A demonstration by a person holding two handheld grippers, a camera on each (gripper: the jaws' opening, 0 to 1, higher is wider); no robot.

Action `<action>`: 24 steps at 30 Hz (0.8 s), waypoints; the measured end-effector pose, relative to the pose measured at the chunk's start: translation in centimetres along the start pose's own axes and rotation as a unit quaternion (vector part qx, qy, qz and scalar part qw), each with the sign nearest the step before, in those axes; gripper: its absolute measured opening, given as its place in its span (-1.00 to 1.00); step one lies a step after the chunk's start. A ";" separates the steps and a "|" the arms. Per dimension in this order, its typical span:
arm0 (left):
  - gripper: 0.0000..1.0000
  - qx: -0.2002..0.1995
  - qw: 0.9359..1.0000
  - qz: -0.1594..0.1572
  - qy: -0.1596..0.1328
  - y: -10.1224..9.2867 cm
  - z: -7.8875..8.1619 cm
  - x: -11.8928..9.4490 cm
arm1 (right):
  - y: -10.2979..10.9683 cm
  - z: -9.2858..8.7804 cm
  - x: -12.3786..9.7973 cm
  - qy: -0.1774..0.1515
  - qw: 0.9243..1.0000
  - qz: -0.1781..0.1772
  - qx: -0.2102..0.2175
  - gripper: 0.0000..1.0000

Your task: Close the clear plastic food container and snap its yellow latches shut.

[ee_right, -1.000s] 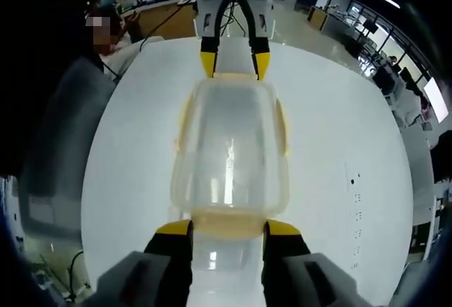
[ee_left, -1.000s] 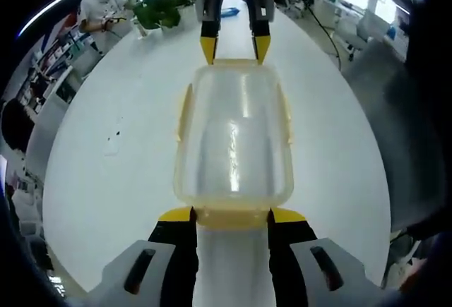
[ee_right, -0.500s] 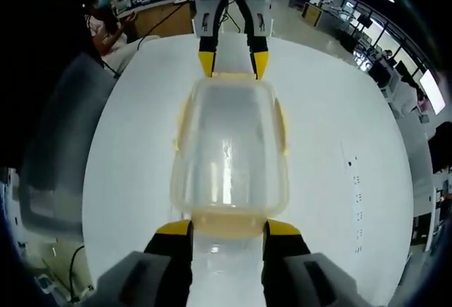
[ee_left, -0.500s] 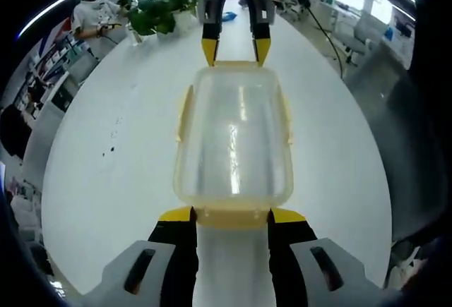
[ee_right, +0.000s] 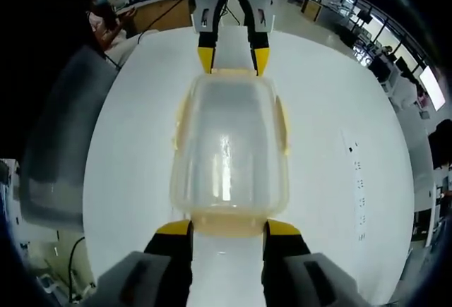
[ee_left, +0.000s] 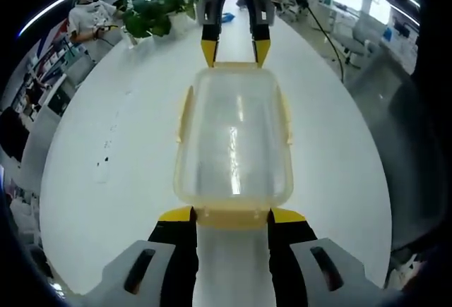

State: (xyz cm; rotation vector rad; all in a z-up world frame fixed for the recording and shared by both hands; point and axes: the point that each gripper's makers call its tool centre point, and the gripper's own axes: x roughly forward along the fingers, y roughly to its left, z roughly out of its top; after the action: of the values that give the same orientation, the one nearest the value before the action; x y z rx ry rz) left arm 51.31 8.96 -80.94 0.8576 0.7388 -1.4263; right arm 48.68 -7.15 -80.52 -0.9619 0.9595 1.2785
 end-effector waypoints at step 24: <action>-0.29 -0.009 1.000 -0.017 0.000 -1.5 2.5 3.1 | 1.4 -4.0 0.2 0.017 1.000 0.009 0.012 -0.29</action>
State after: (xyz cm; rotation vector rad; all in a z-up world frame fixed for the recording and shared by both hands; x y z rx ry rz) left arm 49.76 5.29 -82.34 0.8348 0.7688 -1.4472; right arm 47.17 -10.82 -82.08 -0.9613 1.0082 1.2665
